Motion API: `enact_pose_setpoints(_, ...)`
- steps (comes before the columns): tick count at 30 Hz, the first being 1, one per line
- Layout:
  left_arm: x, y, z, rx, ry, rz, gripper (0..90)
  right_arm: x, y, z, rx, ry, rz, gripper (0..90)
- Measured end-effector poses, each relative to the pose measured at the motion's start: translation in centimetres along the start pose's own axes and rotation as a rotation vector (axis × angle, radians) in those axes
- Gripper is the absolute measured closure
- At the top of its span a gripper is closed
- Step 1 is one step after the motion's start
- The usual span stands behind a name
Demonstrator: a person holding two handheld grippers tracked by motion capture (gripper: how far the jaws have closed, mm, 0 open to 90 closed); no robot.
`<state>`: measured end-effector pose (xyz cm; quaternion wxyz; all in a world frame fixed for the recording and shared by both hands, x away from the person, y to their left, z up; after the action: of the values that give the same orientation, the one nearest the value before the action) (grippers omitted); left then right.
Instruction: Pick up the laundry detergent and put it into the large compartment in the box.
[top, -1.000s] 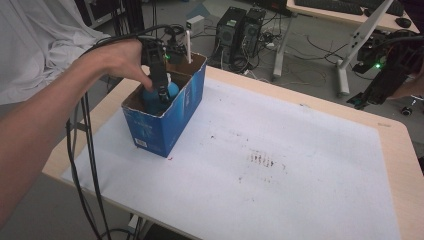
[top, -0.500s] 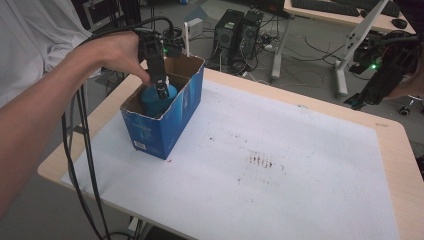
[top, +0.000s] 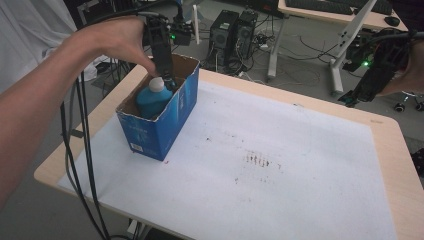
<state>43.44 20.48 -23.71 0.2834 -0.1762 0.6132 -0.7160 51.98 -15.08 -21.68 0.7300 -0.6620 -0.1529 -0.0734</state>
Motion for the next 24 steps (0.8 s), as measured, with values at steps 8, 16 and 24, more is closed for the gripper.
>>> enact_pose_setpoints(8, 2.2, 0.0, 2.5, -0.003, 0.083, -0.012, 23.9, 0.0, 0.0, 0.1, 0.000, 0.001, 0.000, 11.9)
enact_pose_setpoints(16, 4.9, 0.0, 5.6, 0.033, 0.189, -0.020, 17.0, -0.1, -0.2, 0.0, 0.001, 0.008, 0.001, 11.9)
enact_pose_setpoints(24, 6.9, 1.1, 7.6, 0.020, 0.269, -0.036, 16.6, -0.2, -0.3, 0.3, 0.005, 0.001, 0.000, 11.9)
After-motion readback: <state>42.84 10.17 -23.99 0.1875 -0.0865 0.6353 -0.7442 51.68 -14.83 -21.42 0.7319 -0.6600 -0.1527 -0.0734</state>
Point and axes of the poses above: each handheld gripper's, and its own axes: y roughly forward along the jaws, z roughly out of its top, x roughly to its right, the point moved 4 cm from there along y, roughly forward along the jaws, and after that the axes turned 5 degrees about -y, right-handed, at the moved point
